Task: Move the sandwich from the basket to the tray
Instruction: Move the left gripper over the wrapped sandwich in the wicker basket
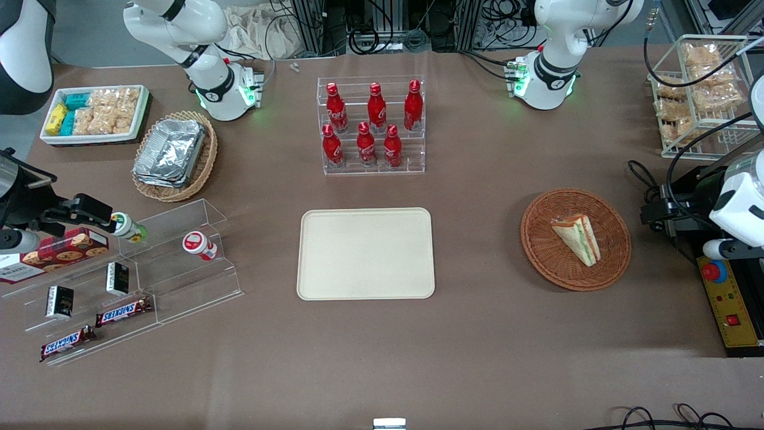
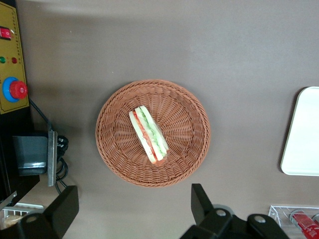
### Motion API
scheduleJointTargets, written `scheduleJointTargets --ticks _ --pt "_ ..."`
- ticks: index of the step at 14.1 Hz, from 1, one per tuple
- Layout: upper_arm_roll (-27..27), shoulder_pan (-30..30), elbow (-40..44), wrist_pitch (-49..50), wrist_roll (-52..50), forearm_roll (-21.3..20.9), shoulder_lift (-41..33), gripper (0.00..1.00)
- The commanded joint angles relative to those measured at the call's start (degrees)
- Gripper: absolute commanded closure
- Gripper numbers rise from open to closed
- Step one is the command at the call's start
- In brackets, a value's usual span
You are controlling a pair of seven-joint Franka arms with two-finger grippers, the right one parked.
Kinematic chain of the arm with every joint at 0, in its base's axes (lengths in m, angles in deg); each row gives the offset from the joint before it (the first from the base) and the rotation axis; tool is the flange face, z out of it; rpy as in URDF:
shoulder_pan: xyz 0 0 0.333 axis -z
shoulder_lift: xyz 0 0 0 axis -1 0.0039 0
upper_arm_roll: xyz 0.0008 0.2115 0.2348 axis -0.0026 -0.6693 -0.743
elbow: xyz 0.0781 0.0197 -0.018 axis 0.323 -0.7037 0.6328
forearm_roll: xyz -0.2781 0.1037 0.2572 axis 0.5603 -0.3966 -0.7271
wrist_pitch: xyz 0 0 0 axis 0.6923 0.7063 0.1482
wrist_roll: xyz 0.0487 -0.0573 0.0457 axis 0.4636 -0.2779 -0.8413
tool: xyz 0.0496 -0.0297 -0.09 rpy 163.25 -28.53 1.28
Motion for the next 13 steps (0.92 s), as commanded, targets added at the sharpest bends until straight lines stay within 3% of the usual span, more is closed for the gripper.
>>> scheduleJointTargets --ticks 1,6,9,13 --pt "-0.18 0.48 -1.31 -1.21 -1.23 -1.12 -1.39 0.00" --pt "-0.18 0.48 -4.11 -0.78 -1.67 -1.39 -1.39 0.00" --pt "-0.18 0.48 -14.19 -6.12 -2.12 -1.21 -6.65 0.00" --pt "0.17 1.01 -34.41 -20.88 -9.21 -1.39 -15.80 0.00"
